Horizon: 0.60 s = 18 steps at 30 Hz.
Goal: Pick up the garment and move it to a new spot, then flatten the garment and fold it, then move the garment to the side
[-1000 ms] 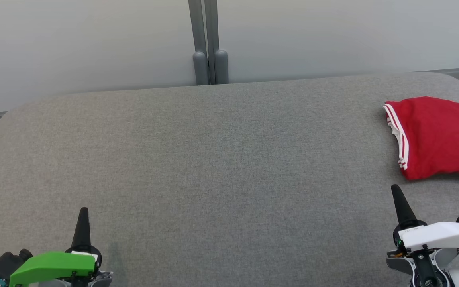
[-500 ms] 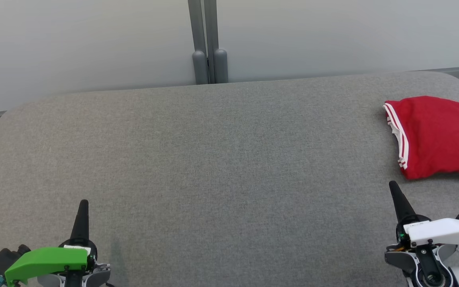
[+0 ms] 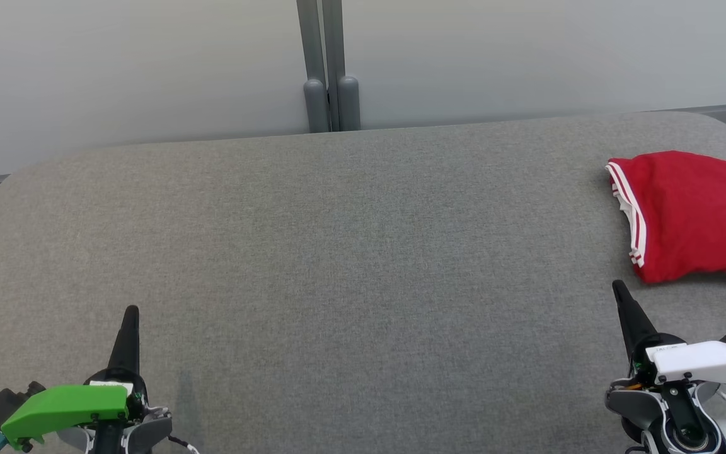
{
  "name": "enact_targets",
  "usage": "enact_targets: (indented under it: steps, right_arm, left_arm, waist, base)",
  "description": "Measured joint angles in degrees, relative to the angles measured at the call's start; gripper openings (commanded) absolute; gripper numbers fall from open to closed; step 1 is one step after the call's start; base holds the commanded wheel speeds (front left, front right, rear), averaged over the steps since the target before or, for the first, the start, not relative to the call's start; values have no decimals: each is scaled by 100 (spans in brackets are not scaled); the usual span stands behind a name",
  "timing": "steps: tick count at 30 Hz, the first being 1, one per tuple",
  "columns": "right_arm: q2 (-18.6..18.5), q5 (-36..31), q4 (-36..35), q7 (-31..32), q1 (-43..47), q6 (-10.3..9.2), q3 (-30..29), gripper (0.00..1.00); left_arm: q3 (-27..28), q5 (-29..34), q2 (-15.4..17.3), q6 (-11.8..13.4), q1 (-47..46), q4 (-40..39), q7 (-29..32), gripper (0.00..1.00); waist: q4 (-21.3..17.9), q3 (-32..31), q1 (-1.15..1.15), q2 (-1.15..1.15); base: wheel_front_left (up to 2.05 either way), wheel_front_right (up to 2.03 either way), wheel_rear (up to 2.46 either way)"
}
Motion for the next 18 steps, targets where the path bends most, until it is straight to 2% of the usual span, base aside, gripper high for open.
enact_targets:
  steps: [18]
  right_arm:
    - [16, 881, 38, 196, -114, 0, -34, 0]
  left_arm:
    - [54, -748, 8, -62, -126, -14, 197, 0]
  waist:
    - [-8, 18, 0, 0]
  base:
    - [0, 0, 0]
